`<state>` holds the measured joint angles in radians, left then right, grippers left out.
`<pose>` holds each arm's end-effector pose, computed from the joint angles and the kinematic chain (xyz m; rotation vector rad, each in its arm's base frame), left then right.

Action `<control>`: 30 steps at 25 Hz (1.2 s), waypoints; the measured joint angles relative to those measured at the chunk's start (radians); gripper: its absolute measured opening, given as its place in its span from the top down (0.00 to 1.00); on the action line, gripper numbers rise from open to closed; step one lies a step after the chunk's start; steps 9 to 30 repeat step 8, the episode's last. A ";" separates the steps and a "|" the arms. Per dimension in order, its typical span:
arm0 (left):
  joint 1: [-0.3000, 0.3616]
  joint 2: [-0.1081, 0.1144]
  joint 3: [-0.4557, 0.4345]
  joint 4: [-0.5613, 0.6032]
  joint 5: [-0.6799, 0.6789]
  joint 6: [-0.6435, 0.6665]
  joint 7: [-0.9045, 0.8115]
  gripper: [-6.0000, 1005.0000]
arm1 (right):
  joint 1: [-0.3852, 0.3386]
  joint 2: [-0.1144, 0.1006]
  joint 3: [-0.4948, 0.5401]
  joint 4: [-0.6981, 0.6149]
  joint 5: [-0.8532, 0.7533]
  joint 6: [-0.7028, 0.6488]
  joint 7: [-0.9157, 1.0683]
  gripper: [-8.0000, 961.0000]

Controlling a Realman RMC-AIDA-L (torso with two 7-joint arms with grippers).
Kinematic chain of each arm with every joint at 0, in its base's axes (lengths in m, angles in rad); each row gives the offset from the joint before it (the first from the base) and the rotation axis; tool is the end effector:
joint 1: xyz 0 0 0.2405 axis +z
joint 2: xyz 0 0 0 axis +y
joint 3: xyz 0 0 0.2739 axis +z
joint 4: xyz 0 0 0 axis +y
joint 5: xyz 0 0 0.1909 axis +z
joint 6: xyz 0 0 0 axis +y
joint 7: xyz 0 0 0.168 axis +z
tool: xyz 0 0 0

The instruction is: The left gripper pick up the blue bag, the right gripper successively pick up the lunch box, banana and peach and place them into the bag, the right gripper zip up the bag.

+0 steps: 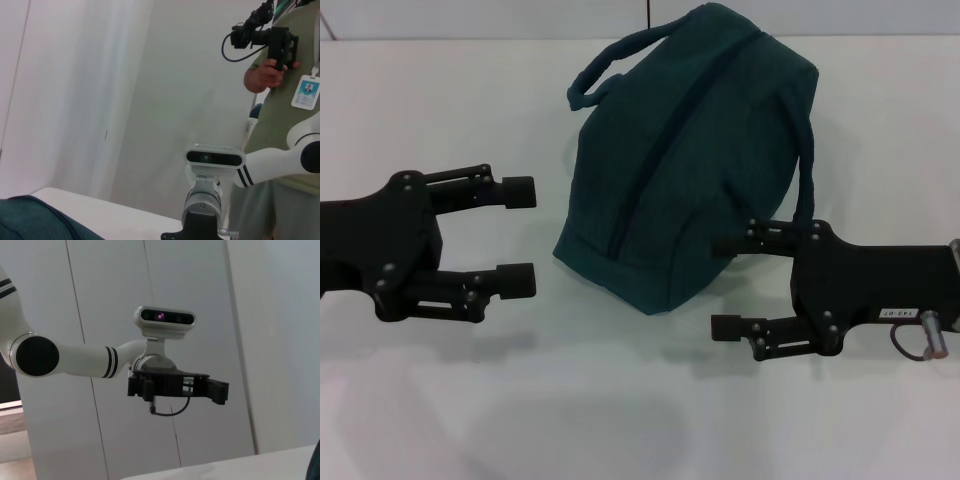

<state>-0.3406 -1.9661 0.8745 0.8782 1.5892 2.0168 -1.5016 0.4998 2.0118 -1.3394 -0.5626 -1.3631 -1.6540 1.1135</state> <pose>-0.2291 0.2571 0.0507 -2.8938 -0.3797 -1.1273 0.1968 0.2873 -0.0510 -2.9320 0.1533 1.0978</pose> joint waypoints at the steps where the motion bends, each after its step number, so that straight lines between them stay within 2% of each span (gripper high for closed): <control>1: 0.001 0.000 0.000 0.000 0.000 0.000 0.001 0.12 | 0.000 0.000 0.000 0.000 0.001 0.000 0.000 0.15; 30: 0.002 -0.004 0.000 -0.002 0.000 0.000 0.001 0.12 | -0.003 0.001 0.000 0.000 0.006 -0.001 0.000 0.15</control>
